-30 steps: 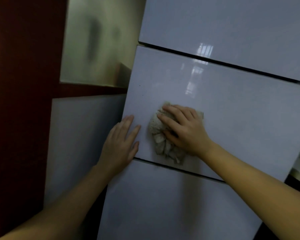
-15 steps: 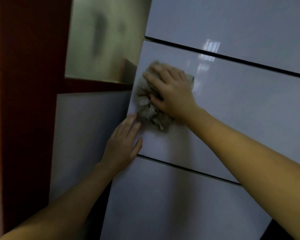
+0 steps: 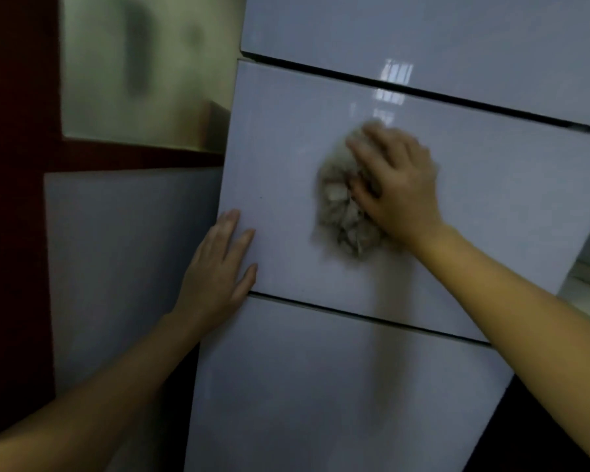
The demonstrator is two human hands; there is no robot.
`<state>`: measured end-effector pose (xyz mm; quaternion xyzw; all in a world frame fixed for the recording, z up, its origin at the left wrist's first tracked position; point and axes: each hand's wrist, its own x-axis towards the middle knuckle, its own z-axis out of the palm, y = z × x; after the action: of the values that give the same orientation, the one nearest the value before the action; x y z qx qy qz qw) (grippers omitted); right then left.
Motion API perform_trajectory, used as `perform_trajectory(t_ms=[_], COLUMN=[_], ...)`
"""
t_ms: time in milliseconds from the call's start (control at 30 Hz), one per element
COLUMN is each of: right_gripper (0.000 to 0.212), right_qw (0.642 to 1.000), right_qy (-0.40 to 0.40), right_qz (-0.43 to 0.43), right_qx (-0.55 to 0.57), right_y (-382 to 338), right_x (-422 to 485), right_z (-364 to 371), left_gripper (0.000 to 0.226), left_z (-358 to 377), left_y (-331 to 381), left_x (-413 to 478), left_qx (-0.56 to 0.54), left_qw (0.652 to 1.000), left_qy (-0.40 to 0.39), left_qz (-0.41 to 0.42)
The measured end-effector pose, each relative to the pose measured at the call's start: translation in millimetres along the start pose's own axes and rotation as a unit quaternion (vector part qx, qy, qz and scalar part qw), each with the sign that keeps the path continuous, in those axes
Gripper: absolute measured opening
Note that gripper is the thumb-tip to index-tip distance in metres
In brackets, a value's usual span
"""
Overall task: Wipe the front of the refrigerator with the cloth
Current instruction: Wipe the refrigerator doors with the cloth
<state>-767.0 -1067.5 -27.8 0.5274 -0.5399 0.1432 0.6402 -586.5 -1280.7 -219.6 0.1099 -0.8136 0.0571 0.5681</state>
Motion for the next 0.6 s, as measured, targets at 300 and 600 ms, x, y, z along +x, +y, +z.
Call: perform_trajectory(t_ms=[300, 600], right_gripper=[0.045, 0.038], right_qw=[0.993, 0.988], right_qy=[-0.051, -0.079], right_qz=[-0.098, -0.132], right_qx=[0.045, 0.036], right_y=[-48.6, 1.1], right_x=[-65.9, -122.3], right_z=[16.4, -14.8], left_gripper=[0.061, 0.052], left_z=[-2.6, -13.2], left_y=[7.0, 34.9], left_x=[2.2, 38.7], left_qx=[0.017, 0.052], left_qw=[0.999, 0.997], left_qy=[-0.020, 0.022], left_qz=[-0.022, 0.049])
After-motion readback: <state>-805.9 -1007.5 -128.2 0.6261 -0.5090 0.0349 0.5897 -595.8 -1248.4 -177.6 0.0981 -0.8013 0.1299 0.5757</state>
